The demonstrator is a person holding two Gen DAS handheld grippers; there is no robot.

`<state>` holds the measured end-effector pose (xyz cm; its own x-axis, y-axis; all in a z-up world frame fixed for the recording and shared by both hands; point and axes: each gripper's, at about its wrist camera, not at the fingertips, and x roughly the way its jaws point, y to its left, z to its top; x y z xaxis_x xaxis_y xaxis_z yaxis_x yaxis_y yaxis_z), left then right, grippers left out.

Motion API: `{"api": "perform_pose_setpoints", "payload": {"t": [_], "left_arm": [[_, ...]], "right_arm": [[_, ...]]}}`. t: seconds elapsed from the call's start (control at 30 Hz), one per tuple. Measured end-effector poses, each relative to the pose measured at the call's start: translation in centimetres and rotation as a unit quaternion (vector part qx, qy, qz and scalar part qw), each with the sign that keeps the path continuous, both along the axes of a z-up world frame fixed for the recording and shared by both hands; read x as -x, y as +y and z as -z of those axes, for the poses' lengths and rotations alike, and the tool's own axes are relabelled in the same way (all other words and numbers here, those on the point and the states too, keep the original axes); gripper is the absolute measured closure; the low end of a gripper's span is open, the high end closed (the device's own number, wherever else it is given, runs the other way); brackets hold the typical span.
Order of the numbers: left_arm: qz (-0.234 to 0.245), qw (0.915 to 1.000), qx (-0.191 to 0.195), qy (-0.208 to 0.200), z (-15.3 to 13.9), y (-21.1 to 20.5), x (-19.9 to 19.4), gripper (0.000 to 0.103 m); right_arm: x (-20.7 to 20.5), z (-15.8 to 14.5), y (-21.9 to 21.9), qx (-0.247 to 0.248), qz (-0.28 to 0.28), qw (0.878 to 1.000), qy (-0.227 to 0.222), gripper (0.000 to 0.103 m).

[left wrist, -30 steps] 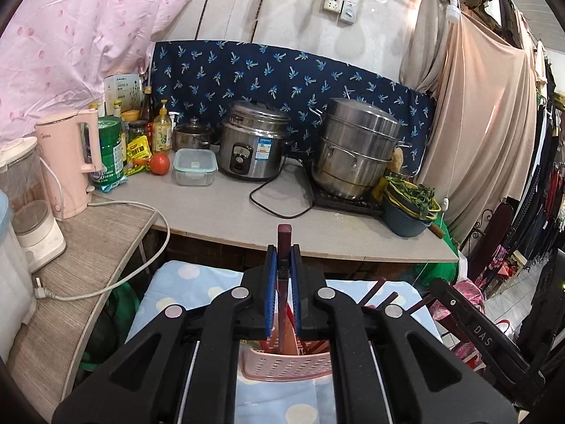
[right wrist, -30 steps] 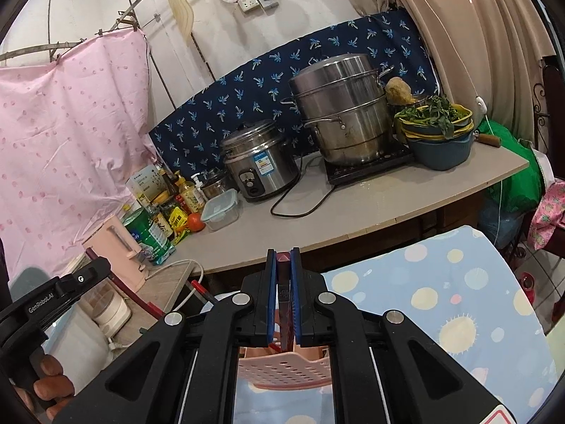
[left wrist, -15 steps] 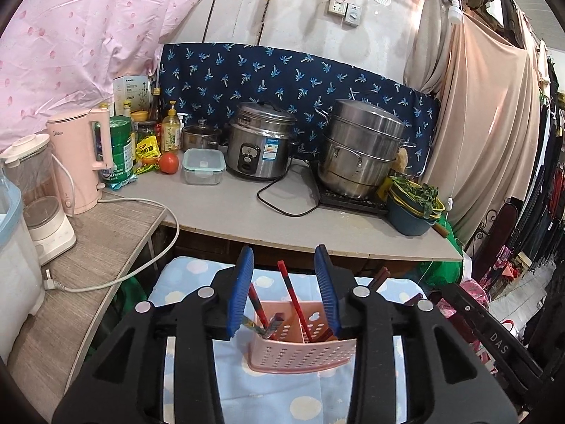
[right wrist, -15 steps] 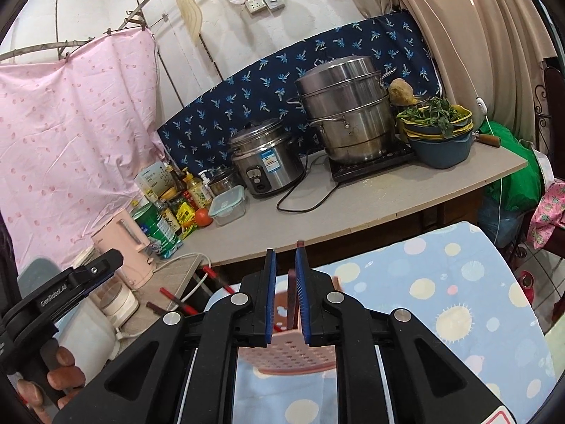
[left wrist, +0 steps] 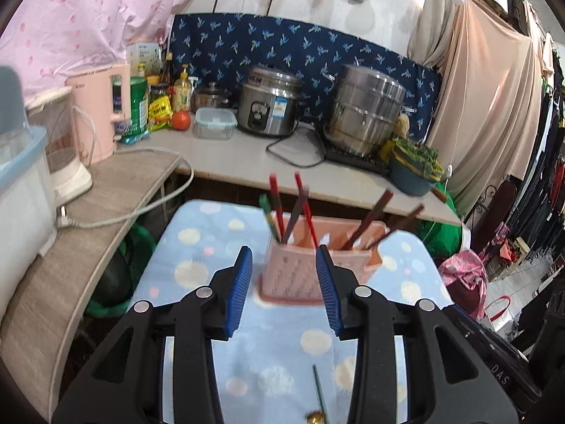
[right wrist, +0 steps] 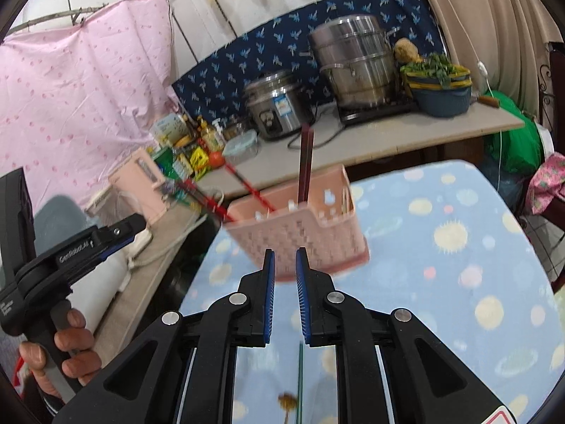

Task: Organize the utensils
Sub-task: 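Move both tools back to the table and grasp the green chopstick with the right tool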

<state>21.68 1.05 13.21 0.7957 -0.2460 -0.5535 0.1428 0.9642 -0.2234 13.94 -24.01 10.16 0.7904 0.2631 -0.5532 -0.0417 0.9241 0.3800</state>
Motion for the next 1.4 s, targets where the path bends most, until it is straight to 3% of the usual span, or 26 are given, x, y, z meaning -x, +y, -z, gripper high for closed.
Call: {"api": "perform_pose_setpoints", "payload": {"t": [0.17,0.43,0.73,1.13,1.27,1.4], "left_arm": [[0.009,0.9993,-0.005,0.037,3.5,0.0,2.8,0.067],[0.026,0.9948,-0.046,0.087,9.7,-0.4,7.5,0.067],[0.03,0.9877,-0.047,0.146,15.1,0.2,11.0,0.067],[0.045,0.9811,-0.059,0.179,17.6,-0.4,12.7,0.067],[0.05,0.9804,-0.062,0.18,17.9,-0.7,13.0,0.059],[0.057,0.9796,-0.066,0.181,18.0,-1.1,13.3,0.058]], "right_arm": [[3.8,3.3,1.7,0.027,-0.015,0.999,0.034,0.089],[9.0,8.9,4.4,0.084,-0.043,0.992,0.088,0.089],[11.6,13.5,5.5,0.088,-0.054,0.985,0.137,0.089],[12.6,15.1,6.4,0.092,-0.068,0.981,0.158,0.089],[12.8,15.5,6.8,0.1,-0.07,0.98,0.159,0.089],[12.8,15.6,6.8,0.104,-0.068,0.98,0.155,0.092]]}}
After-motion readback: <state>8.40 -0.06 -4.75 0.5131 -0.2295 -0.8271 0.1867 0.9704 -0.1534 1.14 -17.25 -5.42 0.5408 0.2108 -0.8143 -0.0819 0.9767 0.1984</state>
